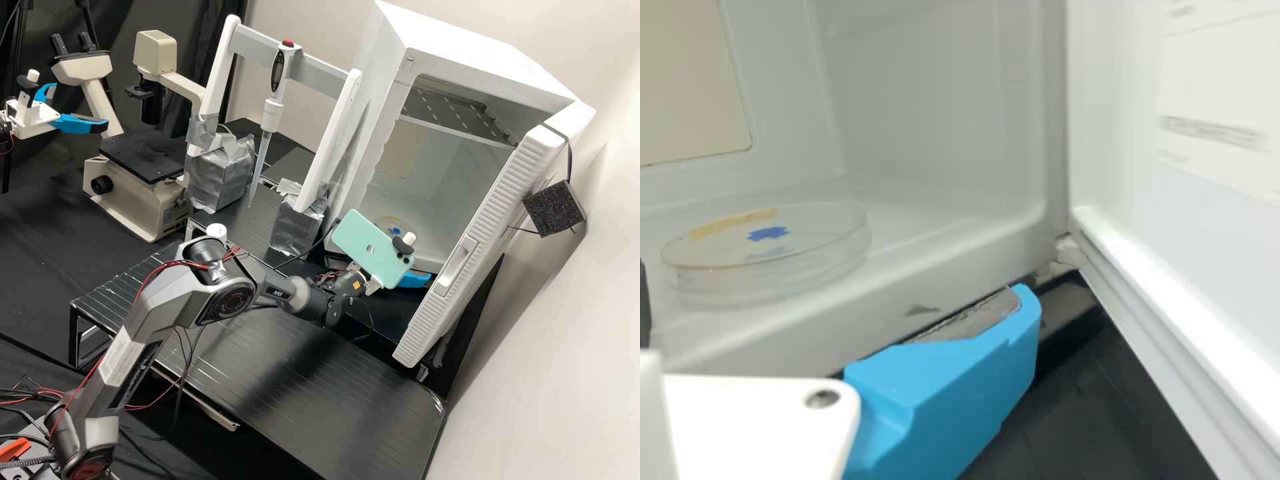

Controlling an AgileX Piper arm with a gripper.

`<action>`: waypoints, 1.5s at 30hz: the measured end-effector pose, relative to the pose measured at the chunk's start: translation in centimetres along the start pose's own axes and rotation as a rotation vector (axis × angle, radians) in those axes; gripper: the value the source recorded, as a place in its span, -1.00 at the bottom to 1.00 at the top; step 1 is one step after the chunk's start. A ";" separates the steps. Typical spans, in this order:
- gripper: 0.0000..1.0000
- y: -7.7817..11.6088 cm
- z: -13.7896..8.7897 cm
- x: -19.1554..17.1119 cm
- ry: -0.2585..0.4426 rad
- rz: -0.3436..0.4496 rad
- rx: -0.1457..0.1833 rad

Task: Move the petri dish to the incubator

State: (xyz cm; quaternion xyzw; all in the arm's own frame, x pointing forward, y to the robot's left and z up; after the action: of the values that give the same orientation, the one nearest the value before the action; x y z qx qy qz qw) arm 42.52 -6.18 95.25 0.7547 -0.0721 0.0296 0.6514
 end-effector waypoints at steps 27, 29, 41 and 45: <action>1.00 -0.4 -1.9 -21.1 0.087 0.175 0.023; 1.00 -1.1 -2.9 -22.7 0.106 0.184 0.026; 1.00 -6.2 -6.1 -28.6 0.234 0.155 0.193; 1.00 -7.3 -6.9 -28.9 0.268 0.122 0.183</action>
State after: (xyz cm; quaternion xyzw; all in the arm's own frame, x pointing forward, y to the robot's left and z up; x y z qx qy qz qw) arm 15.37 3.74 85.18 0.7945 -0.0273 0.1758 0.5806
